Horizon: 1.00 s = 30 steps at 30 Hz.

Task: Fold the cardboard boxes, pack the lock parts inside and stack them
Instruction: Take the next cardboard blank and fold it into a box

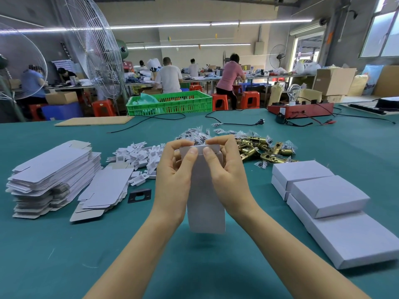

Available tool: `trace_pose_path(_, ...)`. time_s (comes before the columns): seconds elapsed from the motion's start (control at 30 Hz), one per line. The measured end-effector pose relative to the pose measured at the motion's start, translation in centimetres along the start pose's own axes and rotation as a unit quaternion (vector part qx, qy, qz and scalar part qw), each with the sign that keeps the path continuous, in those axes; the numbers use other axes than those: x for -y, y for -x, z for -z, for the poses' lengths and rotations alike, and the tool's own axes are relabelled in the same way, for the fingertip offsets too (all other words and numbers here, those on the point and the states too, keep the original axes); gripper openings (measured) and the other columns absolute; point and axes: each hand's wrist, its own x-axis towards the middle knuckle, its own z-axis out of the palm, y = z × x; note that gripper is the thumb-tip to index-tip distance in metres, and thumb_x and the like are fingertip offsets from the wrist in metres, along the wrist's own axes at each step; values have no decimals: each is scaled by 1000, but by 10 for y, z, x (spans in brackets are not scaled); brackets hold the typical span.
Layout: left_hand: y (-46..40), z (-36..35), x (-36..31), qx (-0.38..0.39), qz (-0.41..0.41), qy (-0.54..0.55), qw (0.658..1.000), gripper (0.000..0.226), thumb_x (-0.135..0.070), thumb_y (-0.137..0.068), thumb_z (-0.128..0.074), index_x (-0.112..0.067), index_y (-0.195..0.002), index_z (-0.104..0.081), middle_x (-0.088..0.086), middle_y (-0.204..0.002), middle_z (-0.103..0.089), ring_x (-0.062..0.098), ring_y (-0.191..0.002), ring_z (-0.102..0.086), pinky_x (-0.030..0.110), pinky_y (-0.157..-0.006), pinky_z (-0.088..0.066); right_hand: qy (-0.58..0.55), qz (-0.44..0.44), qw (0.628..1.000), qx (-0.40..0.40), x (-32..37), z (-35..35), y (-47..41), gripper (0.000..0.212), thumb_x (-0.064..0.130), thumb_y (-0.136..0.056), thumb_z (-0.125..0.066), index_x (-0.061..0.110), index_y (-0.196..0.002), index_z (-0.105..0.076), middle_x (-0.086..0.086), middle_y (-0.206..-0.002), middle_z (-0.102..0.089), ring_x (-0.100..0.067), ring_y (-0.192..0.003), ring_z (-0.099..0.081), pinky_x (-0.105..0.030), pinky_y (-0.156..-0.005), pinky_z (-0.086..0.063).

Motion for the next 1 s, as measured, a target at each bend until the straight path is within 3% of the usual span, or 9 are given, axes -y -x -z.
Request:
trace_pose_path(0.13, 1, -2, 0, -7, 6, 6, 1000, 14, -35, -86, -60, -43, -98, -62, 19, -101, -66, 36, -95, -62, 44, -81, -49, -2, -11, 1000, 1, -1, 0, 0, 11, 16, -97, -54, 27, -97, -52, 26, -75, -52, -2, -69, -47, -25, -69, -40)
trace_pose_path(0.3, -2, 1, -3, 3, 32, 38, 999, 13, -17, -97, -59, -29, -95, -65, 29, -111, -64, 50, -106, -58, 58, -86, -48, -40, -30, 999, 0, 2, 2, -1, 10, 16, -95, -54, 26, -95, -54, 17, -77, -55, -4, -71, -52, -29, -70, -44)
trace_pose_path(0.37, -3, 1, -4, -2, 45, 53, 998, 15, -13, -96, -59, -26, -92, -66, 29, -109, -65, 46, -96, -61, 49, -78, -51, -47, -34, 998, 0, 2, 2, -1, 6, 18, -94, -54, 24, -94, -54, 20, -74, -54, -1, -70, -51, -27, -70, -43)
trace_pose_path(0.43, -3, 2, -5, 0, 57, 75, 996, 15, -10, -95, -59, -23, -90, -66, 23, -99, -66, 30, -84, -62, 31, -65, -52, -54, -35, 998, -5, 1, 2, -1, 4, 18, -94, -53, 21, -93, -55, 21, -72, -53, -1, -69, -50, -28, -71, -42)
trace_pose_path(0.5, -3, 2, -5, 5, 67, 102, 992, 13, -8, -94, -59, -19, -91, -65, 14, -93, -67, 21, -79, -64, 25, -59, -52, -57, -36, 998, -9, 0, 1, -1, 5, 17, -95, -52, 21, -93, -55, 19, -74, -53, -2, -70, -49, -31, -72, -43)
trace_pose_path(0.7, -2, -1, -8, -2, 58, 132, 990, 9, -17, -94, -57, -14, -89, -64, -5, -79, -68, 7, -70, -64, 19, -56, -51, -64, -60, 996, -21, 2, 2, -4, 13, 26, -98, -53, 19, -86, -56, 10, -74, -57, -9, -69, -50, -28, -66, -43)
trace_pose_path(0.9, -1, -2, -9, -11, 48, 118, 992, 13, -12, -97, -55, -11, -88, -64, -5, -79, -71, 6, -68, -65, 18, -56, -51, -89, -116, 989, -34, 4, -2, -4, 18, 22, -100, -50, 6, -93, -55, -14, -93, -62, -19, -81, -55, -45, -77, -47)
trace_pose_path(1.0, -1, -2, -7, -19, 48, 94, 994, 19, -10, -97, -53, -14, -84, -67, -4, -80, -70, 6, -69, -63, 18, -56, -50, -79, -121, 989, -33, 6, -2, -4, 13, 18, -99, -47, 11, -90, -55, -4, -89, -59, -16, -83, -53, -43, -78, -45)
